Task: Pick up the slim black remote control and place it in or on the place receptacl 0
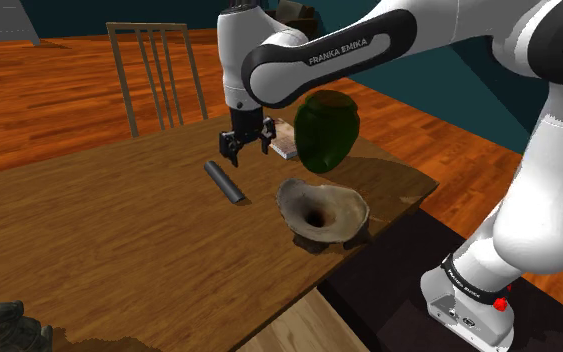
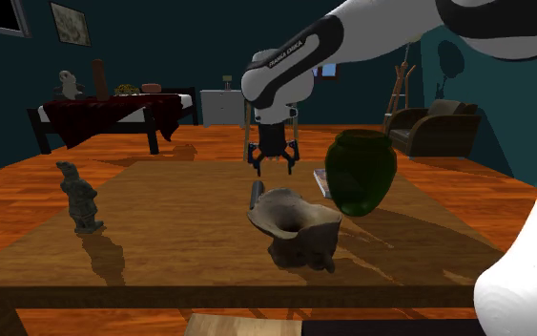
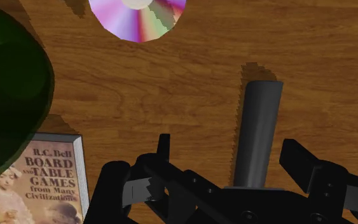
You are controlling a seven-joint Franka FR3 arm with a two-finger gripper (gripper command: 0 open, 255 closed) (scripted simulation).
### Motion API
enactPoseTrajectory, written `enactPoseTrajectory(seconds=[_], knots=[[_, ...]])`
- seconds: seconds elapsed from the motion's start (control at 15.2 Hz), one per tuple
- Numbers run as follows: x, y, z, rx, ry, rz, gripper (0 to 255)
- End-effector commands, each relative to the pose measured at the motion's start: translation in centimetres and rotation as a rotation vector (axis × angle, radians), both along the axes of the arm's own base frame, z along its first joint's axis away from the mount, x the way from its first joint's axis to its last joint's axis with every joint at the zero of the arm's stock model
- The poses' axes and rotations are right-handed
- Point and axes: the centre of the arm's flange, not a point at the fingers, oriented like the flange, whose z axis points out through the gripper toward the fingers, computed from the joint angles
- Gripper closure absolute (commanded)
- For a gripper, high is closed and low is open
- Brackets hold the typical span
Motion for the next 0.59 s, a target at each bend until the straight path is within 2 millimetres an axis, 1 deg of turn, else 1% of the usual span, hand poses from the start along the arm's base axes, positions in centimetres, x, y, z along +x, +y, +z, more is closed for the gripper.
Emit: enactPoseTrajectory(seconds=[0.0, 0.4, 0.46, 0.53], knots=[[2.1, 1.7, -1.4, -0.003, -0.003, -0.015, 0], [7.5, 6.1, -5.2, -0.011, -0.01, -0.056, 0], [7.7, 6.2, -5.3, -0.011, -0.01, -0.057, 0], [7.7, 6.2, -5.8, -0.011, -0.01, -0.057, 0]])
